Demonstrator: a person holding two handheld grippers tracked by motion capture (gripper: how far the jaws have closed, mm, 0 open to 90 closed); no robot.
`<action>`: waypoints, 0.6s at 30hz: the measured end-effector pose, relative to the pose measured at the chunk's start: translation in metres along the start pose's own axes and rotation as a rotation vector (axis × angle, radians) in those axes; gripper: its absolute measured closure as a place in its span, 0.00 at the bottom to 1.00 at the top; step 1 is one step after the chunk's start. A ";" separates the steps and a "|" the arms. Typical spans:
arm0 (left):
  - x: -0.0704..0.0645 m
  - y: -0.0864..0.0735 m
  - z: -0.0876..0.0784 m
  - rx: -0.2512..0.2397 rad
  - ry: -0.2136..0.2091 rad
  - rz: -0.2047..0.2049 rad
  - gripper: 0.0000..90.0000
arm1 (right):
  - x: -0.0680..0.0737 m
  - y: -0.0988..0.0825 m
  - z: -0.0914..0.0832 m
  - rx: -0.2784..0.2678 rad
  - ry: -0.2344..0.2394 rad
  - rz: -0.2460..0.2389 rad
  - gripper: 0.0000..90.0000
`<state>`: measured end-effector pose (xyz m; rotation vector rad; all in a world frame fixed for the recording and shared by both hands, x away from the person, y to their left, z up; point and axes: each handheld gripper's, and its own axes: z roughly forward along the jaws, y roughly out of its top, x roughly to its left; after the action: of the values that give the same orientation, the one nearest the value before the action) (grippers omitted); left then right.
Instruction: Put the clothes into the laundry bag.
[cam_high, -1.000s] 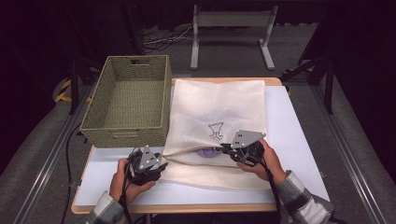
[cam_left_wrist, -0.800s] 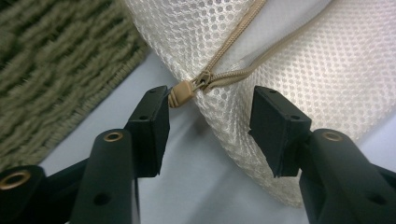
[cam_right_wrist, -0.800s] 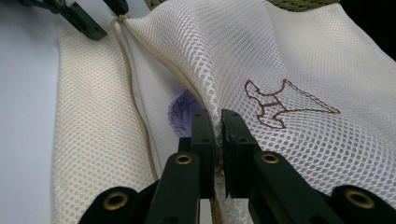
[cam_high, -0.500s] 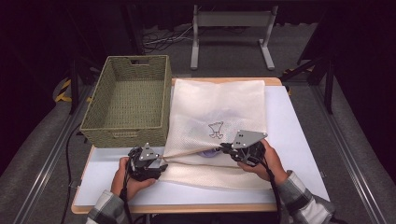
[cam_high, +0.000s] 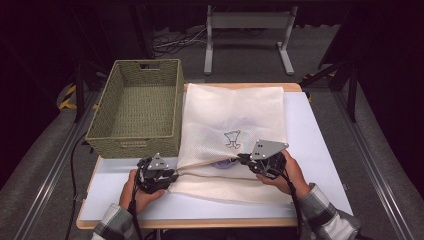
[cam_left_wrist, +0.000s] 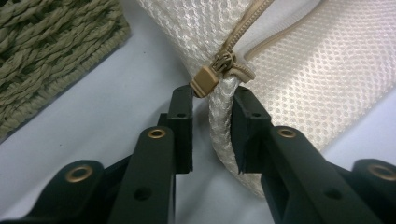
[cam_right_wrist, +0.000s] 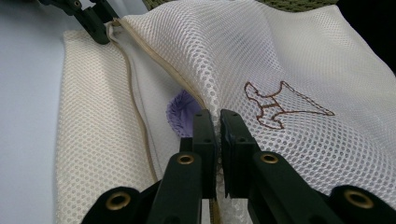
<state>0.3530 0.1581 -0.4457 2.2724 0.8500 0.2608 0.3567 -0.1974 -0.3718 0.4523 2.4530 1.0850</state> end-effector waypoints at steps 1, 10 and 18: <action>0.000 0.000 0.000 -0.004 0.010 -0.001 0.82 | 0.000 0.000 0.000 0.000 0.000 0.001 0.95; -0.001 -0.002 -0.003 -0.017 0.013 -0.021 0.82 | 0.001 -0.004 0.002 0.021 0.020 -0.001 0.95; -0.001 -0.005 -0.006 -0.021 0.057 -0.041 0.73 | 0.005 -0.011 0.009 0.068 0.050 -0.005 0.95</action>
<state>0.3469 0.1635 -0.4448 2.2349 0.9177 0.3160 0.3556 -0.1961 -0.3870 0.4449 2.5396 1.0257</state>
